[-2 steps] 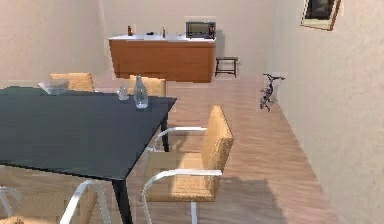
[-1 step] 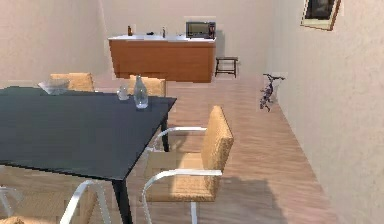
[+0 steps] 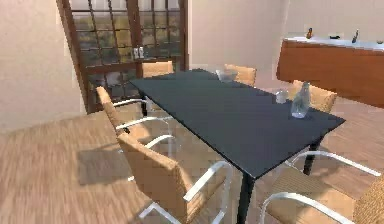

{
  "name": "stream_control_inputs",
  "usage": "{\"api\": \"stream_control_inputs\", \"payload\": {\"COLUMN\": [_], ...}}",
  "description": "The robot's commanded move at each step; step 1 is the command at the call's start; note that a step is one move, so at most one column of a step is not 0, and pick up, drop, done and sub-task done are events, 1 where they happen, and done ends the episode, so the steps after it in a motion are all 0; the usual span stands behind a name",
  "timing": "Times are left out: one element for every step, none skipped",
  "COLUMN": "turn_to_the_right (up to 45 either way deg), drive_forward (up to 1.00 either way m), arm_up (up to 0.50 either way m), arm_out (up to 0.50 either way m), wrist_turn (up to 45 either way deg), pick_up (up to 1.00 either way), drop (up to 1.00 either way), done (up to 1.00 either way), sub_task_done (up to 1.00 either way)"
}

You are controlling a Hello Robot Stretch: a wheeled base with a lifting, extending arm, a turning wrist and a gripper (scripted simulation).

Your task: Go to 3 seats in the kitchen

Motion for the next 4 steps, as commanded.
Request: {"api": "stream_control_inputs", "payload": {"turn_to_the_right": [-45.0,-15.0,0.0,45.0], "drive_forward": [0.0,0.0,0.55,0.0], "arm_up": [0.0,0.0,0.0,0.0], "arm_out": [0.0,0.0,0.0,0.0], "wrist_turn": [0.0,0.0,0.0,0.0], "pick_up": [0.0,0.0,0.0,0.0], "drop": [0.0,0.0,0.0,0.0], "done": [0.0,0.0,0.0,0.0], "sub_task_done": [0.0,0.0,0.0,0.0]}}
